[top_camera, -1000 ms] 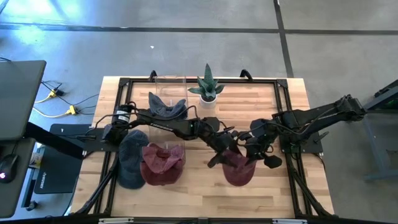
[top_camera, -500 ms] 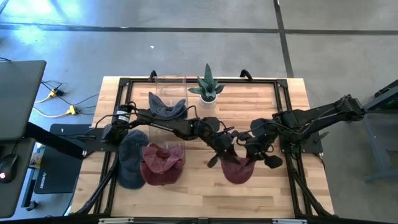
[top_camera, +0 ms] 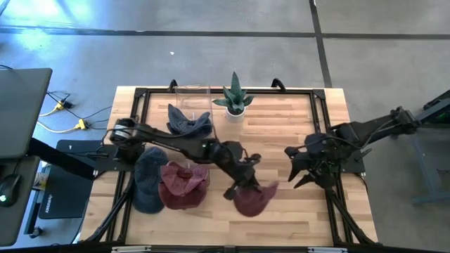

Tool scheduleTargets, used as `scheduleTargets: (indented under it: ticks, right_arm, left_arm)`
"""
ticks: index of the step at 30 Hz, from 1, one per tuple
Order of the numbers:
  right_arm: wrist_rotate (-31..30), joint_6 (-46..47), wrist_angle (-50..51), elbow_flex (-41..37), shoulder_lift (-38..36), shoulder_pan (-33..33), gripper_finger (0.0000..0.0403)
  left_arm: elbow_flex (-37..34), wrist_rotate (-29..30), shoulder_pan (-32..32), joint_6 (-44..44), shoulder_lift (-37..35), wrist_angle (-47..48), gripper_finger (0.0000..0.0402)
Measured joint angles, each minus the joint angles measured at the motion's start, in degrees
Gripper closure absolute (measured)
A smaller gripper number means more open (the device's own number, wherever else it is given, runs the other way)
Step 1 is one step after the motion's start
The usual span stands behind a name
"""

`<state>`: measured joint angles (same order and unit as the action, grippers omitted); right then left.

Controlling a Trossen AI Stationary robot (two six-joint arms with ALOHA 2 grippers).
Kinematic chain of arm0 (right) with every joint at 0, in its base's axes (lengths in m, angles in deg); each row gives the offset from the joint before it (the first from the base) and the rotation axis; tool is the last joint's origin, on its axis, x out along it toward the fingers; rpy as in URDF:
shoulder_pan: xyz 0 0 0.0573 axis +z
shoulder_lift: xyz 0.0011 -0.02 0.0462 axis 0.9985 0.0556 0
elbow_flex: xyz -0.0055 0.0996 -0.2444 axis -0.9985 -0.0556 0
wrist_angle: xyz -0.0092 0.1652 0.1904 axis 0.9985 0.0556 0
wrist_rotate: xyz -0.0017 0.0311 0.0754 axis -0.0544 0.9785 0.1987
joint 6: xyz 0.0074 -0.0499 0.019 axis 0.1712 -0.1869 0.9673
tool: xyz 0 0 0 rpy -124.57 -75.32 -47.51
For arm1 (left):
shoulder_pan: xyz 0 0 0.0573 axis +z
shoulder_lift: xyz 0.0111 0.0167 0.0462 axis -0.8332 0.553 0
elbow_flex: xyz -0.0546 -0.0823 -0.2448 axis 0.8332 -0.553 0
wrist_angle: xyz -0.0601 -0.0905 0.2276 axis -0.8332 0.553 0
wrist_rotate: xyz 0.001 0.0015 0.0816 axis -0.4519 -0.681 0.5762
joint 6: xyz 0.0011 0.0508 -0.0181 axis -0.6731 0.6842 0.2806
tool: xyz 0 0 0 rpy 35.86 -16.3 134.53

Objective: Pick & Place hat
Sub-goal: Put the red cap into the bottom transparent bin

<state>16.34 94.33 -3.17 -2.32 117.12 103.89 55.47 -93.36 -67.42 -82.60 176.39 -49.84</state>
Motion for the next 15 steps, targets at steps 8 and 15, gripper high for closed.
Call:
scheduleTargets:
  ticks: [8, 15]
  right_arm:
    - [-12.2, 9.9, -24.4, -17.1, -5.0, 5.6, 0.0265]
    - [-17.5, 9.9, -50.1, -28.9, -0.5, 9.2, 0.0265]
  left_arm:
    - [0.2, 19.5, -5.3, 2.7, -11.1, 14.3, 0.0401]
    - [0.1, 36.7, -6.7, 4.1, -19.4, 25.0, 0.0401]
